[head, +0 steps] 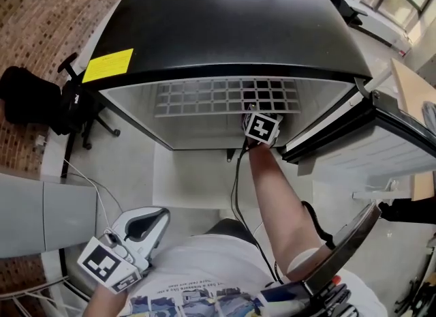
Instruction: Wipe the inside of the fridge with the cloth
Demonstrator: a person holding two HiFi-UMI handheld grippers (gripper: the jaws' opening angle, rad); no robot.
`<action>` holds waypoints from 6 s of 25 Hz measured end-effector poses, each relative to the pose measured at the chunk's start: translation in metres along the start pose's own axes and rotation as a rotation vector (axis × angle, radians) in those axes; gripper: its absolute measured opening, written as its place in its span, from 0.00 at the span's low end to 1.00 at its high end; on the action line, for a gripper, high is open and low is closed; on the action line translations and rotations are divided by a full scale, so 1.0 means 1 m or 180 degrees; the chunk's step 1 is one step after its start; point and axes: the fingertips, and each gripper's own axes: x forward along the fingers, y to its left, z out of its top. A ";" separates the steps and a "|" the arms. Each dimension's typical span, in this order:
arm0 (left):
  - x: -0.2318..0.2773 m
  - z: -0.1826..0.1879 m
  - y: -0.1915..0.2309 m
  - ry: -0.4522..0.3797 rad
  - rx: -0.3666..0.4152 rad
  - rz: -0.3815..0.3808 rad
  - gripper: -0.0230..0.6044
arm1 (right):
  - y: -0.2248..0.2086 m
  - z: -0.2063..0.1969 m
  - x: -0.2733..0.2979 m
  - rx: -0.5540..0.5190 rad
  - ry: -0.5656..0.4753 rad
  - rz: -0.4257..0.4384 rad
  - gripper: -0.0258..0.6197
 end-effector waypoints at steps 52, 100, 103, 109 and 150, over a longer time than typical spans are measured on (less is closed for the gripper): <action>-0.096 -0.053 0.008 0.0070 -0.0259 0.0649 0.05 | 0.195 -0.060 -0.025 -0.0022 0.0119 0.1091 0.12; -0.035 -0.035 -0.018 0.0019 0.0031 -0.0234 0.05 | 0.045 -0.004 -0.091 -0.0711 -0.0473 0.0176 0.12; -0.048 -0.043 -0.016 -0.0001 -0.0015 -0.0168 0.05 | 0.080 -0.010 -0.098 -0.0677 -0.0504 0.0420 0.12; -0.078 -0.057 -0.010 -0.0063 -0.0146 -0.0008 0.05 | 0.156 -0.029 -0.109 -0.0525 -0.0432 0.0945 0.12; -0.068 -0.056 -0.019 0.0189 -0.0022 -0.0054 0.05 | 0.107 -0.096 -0.082 -0.0944 0.0107 0.0532 0.12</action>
